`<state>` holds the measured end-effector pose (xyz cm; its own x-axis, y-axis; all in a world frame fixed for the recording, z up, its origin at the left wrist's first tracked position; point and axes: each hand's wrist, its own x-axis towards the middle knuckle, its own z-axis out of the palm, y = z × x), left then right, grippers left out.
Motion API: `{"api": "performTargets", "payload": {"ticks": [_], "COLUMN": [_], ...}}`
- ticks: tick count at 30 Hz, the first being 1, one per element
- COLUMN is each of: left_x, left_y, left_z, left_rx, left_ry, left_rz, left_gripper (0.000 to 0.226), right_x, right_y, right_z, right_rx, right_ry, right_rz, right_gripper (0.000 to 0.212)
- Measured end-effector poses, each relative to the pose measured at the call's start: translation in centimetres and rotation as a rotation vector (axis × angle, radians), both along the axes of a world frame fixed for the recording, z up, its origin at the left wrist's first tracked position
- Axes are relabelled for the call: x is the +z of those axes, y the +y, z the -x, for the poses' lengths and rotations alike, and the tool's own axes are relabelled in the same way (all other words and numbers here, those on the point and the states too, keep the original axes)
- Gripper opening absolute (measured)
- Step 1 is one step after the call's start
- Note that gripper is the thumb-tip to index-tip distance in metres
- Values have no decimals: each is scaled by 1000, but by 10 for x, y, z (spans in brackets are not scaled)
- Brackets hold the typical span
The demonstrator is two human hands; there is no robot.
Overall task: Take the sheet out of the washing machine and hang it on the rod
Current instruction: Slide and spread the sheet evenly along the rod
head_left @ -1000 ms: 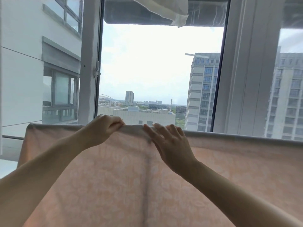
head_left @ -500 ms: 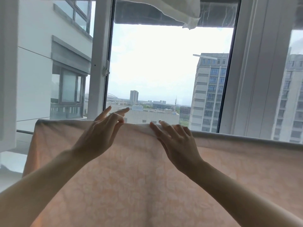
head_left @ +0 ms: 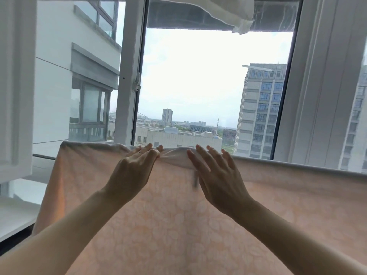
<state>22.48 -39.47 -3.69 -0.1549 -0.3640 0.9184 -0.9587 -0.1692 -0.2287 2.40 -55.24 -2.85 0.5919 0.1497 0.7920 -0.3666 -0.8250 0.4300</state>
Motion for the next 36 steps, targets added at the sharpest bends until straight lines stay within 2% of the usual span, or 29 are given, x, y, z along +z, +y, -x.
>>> {"api": "performTargets", "payload": {"ticks": [6,12,18,20,25,28,32,36], "left_x": [0,-1,-1,-1,3,9,16,9], "left_y": [-1,0,14,24,54,65,72,72], "left_z": [4,5,-9,-23,-60,-70,-67,-72], "left_rx": [-5,26,61,124,277,270,316,268], "left_ry": [5,9,15,42,185,249,182,37], "left_rz": [33,51,94,112,56,45,94,39], "left_gripper": [8,11,14,12,25,16,4,12], "right_x": [10,20,20,20,21,19,17,16], "right_y": [18,33,32,27,24,26,26,23], "right_z": [-27,-62,-75,-72,-71,-72,-75,-71], "right_rx": [-31,-67,-3,18,37,41,37,40], "right_ry": [15,45,56,63,39,30,31,18], "right_rz": [-34,27,75,90,108,113,115,119], "right_gripper": [62,62,57,58,58,57,59,60]}}
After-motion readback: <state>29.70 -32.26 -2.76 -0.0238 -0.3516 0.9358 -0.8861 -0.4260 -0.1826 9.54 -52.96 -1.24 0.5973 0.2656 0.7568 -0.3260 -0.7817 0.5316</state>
